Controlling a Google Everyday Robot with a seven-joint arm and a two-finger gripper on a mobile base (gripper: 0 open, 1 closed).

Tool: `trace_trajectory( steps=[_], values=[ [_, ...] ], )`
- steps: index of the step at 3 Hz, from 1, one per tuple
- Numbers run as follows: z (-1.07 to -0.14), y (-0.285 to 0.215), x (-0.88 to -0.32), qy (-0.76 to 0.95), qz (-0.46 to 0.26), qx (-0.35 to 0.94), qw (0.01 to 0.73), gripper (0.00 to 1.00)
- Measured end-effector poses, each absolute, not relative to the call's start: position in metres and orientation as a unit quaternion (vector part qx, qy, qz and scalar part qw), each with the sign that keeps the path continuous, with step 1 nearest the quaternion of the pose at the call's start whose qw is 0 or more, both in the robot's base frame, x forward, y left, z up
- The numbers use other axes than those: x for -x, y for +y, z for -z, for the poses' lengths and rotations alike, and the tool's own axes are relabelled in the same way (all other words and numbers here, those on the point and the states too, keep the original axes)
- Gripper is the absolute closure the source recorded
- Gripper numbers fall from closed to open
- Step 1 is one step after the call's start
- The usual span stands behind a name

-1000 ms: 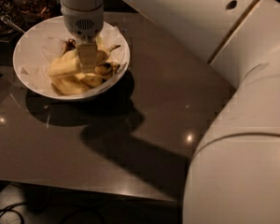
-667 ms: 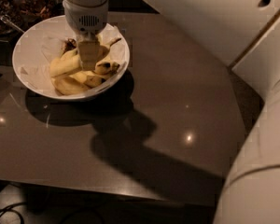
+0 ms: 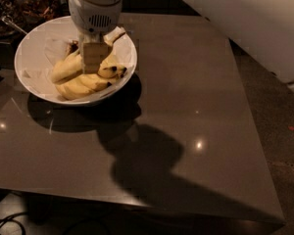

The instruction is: Pick banana from white bowl

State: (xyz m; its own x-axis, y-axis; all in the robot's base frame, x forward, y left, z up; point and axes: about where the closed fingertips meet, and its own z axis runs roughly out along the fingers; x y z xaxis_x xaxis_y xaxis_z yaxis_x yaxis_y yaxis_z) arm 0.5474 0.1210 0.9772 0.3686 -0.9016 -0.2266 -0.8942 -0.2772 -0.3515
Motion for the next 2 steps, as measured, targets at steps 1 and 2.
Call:
trace_trajectory(
  steps=[1, 2],
  values=[
    [-0.991, 0.119, -0.523, 0.545, -0.003, 0.799, 0.255, 1.00],
    [-0.998, 0.109, -0.498, 0.544, -0.015, 0.785, 0.295, 1.00]
  ],
)
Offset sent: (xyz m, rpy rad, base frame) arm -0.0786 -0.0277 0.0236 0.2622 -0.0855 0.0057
